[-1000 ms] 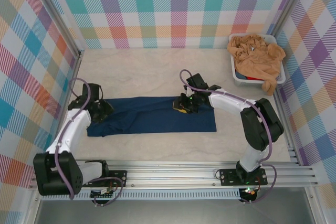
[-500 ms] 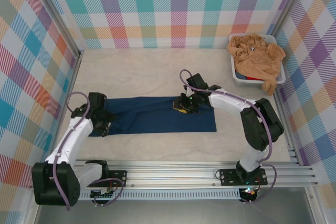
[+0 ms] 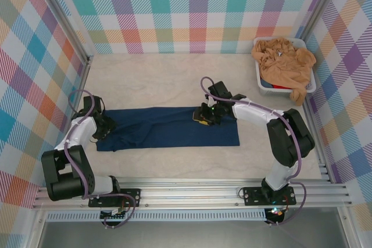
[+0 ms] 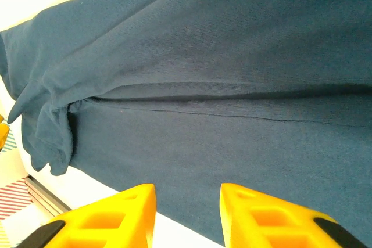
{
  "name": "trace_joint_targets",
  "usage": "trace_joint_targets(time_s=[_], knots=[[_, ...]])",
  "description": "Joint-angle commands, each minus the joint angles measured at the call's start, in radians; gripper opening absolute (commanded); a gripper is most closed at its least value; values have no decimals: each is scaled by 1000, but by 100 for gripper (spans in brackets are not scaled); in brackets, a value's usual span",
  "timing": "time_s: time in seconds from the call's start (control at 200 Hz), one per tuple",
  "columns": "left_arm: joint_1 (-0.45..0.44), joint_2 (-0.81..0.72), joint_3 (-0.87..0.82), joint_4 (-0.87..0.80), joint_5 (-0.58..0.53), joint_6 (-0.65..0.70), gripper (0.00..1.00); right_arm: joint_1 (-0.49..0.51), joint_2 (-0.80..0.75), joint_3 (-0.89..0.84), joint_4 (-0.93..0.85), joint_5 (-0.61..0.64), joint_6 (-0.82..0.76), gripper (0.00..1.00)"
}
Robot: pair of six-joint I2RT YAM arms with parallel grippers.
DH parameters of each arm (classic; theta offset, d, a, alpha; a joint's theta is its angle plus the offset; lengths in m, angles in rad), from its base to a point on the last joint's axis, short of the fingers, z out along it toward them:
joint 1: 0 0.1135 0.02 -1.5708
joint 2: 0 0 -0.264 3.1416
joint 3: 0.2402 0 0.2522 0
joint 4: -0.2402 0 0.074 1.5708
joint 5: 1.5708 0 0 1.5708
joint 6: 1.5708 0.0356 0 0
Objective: Fold and stack the t-shirts
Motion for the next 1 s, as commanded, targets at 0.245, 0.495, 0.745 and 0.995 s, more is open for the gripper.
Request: trace_joint_targets(time_s=[0.245,0.495,0.745,0.995], knots=[[35,42,-33,85,102,-147,46,-9,-5,3,2,-9,-11,34],[35,51,-51,110,82,-379,38,-13,6,14,-1,-9,-13,33],[35,104,-24,140,75,-404,29,-18,2,0,5,-10,-11,32],[33,67,36,91,61,-402,18,-19,5,-3,9,-12,-10,32]])
